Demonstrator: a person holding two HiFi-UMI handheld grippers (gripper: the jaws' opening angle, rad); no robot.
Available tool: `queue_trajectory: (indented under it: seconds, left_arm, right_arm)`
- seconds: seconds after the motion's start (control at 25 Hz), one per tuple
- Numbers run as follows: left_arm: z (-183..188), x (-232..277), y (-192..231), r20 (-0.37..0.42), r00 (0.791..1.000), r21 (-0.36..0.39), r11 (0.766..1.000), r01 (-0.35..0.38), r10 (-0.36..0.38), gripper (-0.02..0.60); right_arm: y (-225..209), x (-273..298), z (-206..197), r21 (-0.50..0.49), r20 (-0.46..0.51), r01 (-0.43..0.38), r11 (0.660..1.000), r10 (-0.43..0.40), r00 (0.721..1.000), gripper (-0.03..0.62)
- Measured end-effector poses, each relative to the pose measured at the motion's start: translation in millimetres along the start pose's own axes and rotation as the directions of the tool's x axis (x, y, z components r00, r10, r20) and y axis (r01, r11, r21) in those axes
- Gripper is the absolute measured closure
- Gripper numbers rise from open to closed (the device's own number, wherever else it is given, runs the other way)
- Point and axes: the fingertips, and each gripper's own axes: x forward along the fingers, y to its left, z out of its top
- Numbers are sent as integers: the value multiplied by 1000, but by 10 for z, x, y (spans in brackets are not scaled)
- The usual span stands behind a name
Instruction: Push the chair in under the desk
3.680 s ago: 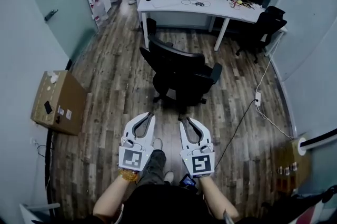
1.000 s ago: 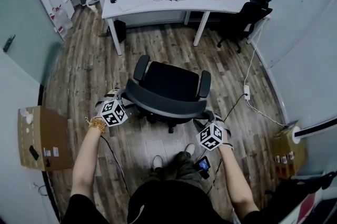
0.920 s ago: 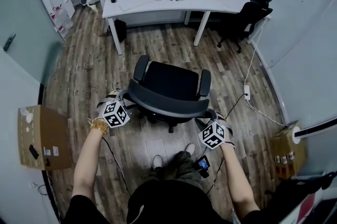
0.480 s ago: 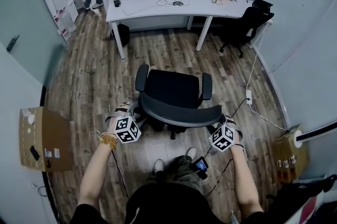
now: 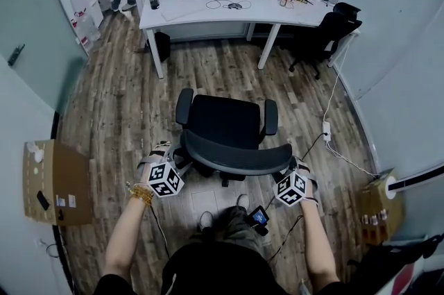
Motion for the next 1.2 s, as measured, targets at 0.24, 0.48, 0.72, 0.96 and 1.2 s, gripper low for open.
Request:
queue_trajectory:
  seconds: [0.24, 0.48, 0.72, 0.96, 1.2]
  left_arm:
    - [57, 62, 25, -7, 1000, -11, 1000, -3, 3, 368]
    - [71, 169, 124, -26, 1000, -36, 999, -4, 4, 368]
    - [134, 320, 277, -43, 999, -54, 998, -11, 9, 368]
    - [169, 470, 414, -55, 998, -73, 997, -28, 24, 364]
    - [197, 625, 574, -74, 997, -96, 995, -32, 25, 364]
  right_arm:
    - [-110, 47, -42, -13, 2, -9, 1000, 9, 1000, 356]
    - [-255, 164, -51, -20, 6, -23, 1000, 23, 1000, 356]
    - [-495, 285, -71, -29, 10, -34, 999, 35, 999, 356]
    - [-704, 433, -90, -41, 17, -44, 998, 44, 999, 356]
    - [-930, 596, -88, -53, 25, -60, 997, 61, 998, 356]
